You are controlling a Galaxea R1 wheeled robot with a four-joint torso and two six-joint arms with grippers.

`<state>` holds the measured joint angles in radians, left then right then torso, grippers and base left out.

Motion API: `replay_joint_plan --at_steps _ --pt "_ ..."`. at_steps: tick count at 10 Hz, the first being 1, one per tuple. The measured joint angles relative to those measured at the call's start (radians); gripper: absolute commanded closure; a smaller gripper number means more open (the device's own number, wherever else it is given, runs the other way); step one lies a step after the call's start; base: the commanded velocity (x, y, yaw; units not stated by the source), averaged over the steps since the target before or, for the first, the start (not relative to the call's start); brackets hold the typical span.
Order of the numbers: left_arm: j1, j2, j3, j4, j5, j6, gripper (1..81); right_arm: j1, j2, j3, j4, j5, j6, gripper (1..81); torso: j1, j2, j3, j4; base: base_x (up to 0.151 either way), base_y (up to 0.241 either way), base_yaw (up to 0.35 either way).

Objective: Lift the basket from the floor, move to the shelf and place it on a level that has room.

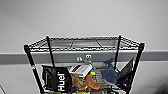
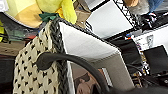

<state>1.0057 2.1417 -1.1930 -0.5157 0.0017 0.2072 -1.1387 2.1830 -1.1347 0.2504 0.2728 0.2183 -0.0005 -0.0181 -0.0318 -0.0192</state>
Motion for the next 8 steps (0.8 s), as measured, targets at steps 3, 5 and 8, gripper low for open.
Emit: replay_joint_plan --at_steps 3,5,8 --pt "0.000 -0.001 0.000 0.000 -0.001 0.000 81.1 0.000 -0.002 0.000 0.000 0.000 0.000 81.1 0.000 0.000 0.000 0.000 0.000 0.000 0.000" --pt "0.000 -0.026 0.019 0.000 0.001 0.000 81.1 0.001 -0.011 0.010 0.000 -0.002 0.000 81.1 0.000 0.000 0.000 0.000 0.000 0.000 0.000" --pt "-0.009 -0.084 0.108 0.001 -0.001 0.000 81.1 0.015 -0.057 0.104 -0.007 -0.003 0.000 81.1 0.000 0.000 0.000 0.000 0.000 0.000 0.000"
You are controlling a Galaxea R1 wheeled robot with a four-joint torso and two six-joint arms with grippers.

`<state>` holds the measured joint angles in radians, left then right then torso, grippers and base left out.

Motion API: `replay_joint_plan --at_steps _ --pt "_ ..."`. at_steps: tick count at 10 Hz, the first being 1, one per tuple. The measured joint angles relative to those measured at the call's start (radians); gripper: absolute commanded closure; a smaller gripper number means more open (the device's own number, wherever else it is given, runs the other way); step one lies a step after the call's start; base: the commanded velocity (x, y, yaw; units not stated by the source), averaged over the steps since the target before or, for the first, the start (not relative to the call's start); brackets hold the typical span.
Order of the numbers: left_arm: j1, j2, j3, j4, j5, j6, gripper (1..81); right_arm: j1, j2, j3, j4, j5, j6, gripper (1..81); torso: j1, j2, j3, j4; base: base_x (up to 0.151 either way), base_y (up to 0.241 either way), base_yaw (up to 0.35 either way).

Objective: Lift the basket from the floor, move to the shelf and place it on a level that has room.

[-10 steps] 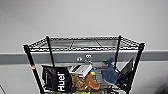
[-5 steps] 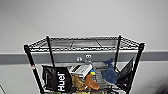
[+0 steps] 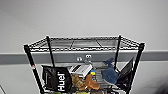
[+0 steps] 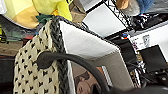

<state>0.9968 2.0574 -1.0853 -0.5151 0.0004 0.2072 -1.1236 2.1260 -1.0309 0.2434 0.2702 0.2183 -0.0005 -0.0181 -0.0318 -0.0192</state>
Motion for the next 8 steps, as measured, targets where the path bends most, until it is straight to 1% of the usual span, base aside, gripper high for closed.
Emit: replay_joint_plan --at_steps 4,8 --pt "-0.043 -0.061 0.105 0.003 -0.003 -0.002 81.1 0.039 -0.078 0.121 -0.004 0.011 0.001 81.1 0.000 0.000 0.000 0.000 0.000 0.000 0.000" --pt "-0.114 -0.124 0.199 0.003 0.001 -0.005 81.1 0.111 -0.136 0.211 -0.008 0.010 0.008 81.1 0.000 0.000 0.000 0.000 0.000 0.000 0.000"
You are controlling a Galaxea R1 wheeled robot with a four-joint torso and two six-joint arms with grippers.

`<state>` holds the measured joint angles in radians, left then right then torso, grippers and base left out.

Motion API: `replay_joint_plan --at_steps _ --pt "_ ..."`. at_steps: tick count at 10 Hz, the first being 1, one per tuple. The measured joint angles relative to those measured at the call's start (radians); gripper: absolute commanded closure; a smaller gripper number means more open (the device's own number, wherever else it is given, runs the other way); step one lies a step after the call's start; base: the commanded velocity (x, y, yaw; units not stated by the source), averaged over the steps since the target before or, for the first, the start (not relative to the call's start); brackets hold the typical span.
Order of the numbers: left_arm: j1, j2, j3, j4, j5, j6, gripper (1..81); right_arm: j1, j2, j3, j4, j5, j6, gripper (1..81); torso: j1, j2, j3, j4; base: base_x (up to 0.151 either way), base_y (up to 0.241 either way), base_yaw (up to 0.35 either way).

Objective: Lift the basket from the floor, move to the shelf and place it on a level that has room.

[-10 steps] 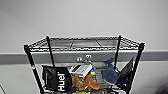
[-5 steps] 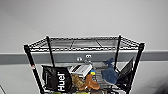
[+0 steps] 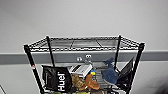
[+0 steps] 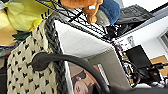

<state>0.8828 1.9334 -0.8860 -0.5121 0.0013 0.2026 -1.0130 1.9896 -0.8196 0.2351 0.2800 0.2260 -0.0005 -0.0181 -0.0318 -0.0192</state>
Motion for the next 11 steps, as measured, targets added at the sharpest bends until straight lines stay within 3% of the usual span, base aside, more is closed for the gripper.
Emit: replay_joint_plan --at_steps 6,11 --pt "-0.134 -0.051 0.093 0.000 0.011 -0.027 81.1 0.103 -0.054 0.094 0.004 -0.006 0.017 81.1 0.000 0.000 0.000 0.000 0.000 0.000 0.000" --pt "-0.247 -0.122 0.182 -0.001 0.032 -0.103 81.1 0.200 -0.094 0.156 0.008 -0.019 0.078 81.1 0.000 0.000 0.000 0.000 0.000 0.000 0.000"
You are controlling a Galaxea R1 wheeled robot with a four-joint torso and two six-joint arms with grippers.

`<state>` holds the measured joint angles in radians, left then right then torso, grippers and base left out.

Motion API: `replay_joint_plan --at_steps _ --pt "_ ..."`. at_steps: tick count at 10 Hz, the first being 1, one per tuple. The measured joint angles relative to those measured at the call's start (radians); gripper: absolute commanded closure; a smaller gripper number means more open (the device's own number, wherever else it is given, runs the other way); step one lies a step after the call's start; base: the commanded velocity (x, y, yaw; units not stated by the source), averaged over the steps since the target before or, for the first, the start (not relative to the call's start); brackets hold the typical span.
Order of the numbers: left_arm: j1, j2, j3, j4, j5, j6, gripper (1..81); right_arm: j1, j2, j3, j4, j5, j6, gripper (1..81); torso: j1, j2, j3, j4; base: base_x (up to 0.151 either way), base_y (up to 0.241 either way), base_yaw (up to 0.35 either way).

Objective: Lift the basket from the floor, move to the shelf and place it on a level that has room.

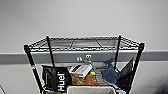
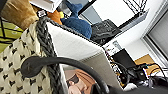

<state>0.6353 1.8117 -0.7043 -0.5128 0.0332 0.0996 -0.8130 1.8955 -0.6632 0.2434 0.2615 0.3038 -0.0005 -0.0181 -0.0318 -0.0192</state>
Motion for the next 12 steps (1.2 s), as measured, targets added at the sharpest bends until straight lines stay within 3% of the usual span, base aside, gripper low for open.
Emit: replay_joint_plan --at_steps 7,12 --pt "-0.171 -0.089 0.109 -0.001 0.035 -0.108 81.1 0.183 -0.112 0.121 0.000 -0.029 0.124 81.1 0.000 0.000 0.000 0.000 0.000 0.000 0.000" --pt "-0.332 -0.120 0.151 0.000 0.082 -0.229 81.1 0.337 -0.147 0.157 -0.001 -0.071 0.236 81.1 0.000 0.000 0.000 0.000 0.000 0.000 0.000"
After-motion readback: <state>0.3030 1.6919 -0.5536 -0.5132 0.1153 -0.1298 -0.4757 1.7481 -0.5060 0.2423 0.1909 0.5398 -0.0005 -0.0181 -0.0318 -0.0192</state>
